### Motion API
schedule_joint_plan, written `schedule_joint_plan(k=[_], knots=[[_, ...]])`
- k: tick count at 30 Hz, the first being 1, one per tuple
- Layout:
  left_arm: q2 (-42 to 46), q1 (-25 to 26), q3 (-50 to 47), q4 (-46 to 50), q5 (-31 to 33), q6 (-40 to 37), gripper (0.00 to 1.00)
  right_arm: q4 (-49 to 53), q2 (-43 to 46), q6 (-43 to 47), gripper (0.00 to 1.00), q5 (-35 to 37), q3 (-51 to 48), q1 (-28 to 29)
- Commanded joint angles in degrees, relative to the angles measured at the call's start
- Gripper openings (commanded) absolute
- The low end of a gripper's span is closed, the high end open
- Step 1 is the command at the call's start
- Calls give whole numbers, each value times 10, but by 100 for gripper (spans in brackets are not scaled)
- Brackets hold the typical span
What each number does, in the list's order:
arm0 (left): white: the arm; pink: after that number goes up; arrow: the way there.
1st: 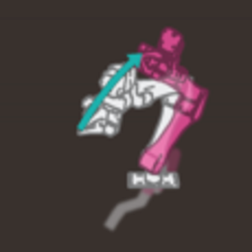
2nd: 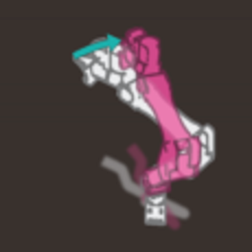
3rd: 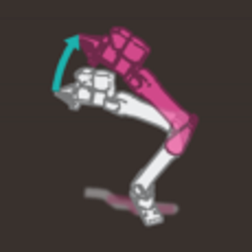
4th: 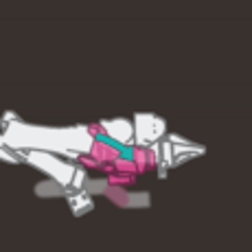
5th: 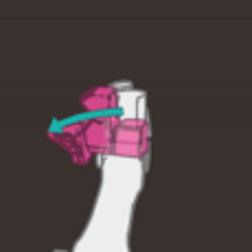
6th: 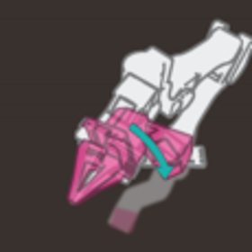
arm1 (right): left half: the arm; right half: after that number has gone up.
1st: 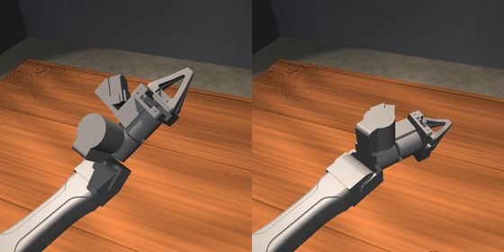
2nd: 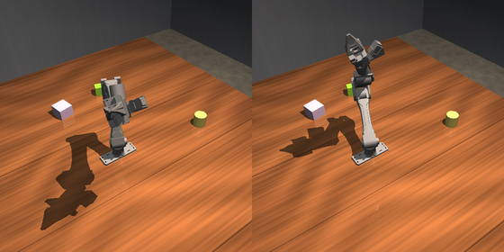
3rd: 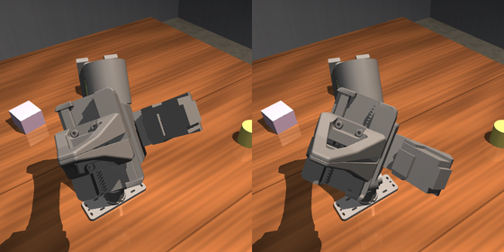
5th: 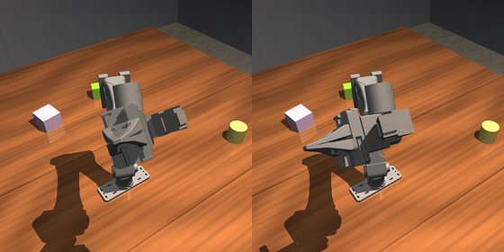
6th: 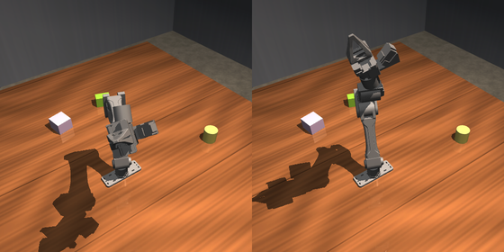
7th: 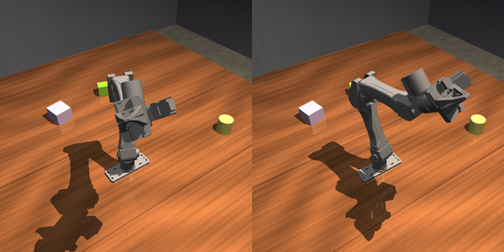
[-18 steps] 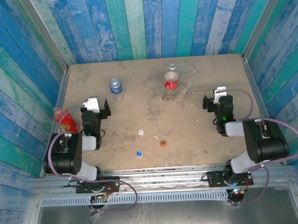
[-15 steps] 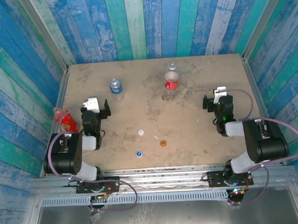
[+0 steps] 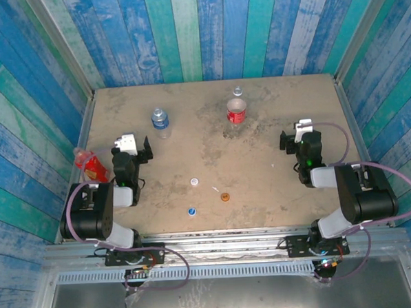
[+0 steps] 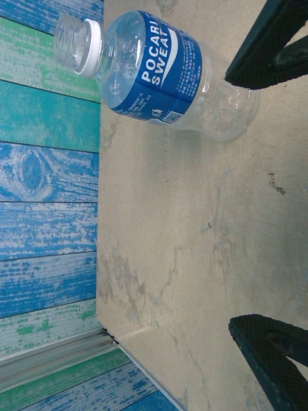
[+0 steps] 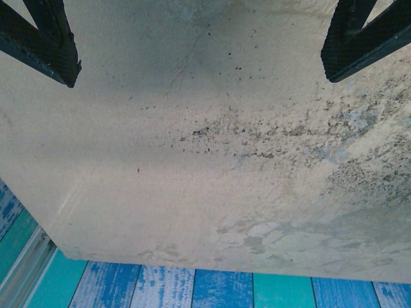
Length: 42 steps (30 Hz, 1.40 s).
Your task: Screw on the bottle caps
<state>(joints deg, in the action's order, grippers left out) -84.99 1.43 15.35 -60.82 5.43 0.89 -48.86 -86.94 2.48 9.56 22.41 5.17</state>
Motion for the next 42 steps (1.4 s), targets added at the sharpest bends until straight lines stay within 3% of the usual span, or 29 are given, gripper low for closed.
schedule_joint_plan(k=[1, 13, 20, 24, 29, 32, 37, 42], knots=[[-11, -2, 6, -2, 1, 2, 94, 7, 2, 4, 100, 0, 8, 0], [-10, -2, 4, -4, 1, -1, 94, 11, 10, 6, 100, -2, 8, 0], [70, 20, 6, 69, 29, -18, 94, 117, 112, 26, 100, -1, 25, 18], [165, 65, 6, 143, 64, -35, 94, 229, 170, 22, 100, -14, 74, 40], [281, 161, 21, 224, 83, -51, 94, 385, 185, 33, 100, -35, 185, 102], [308, 220, 36, 247, 44, -37, 94, 431, 172, 34, 100, -71, 247, 145], [289, 294, 44, 229, -74, -22, 94, 514, 101, 28, 100, -109, 379, 196], [274, 337, 30, 189, -92, -4, 94, 586, 6, 27, 95, -117, 515, 203]])
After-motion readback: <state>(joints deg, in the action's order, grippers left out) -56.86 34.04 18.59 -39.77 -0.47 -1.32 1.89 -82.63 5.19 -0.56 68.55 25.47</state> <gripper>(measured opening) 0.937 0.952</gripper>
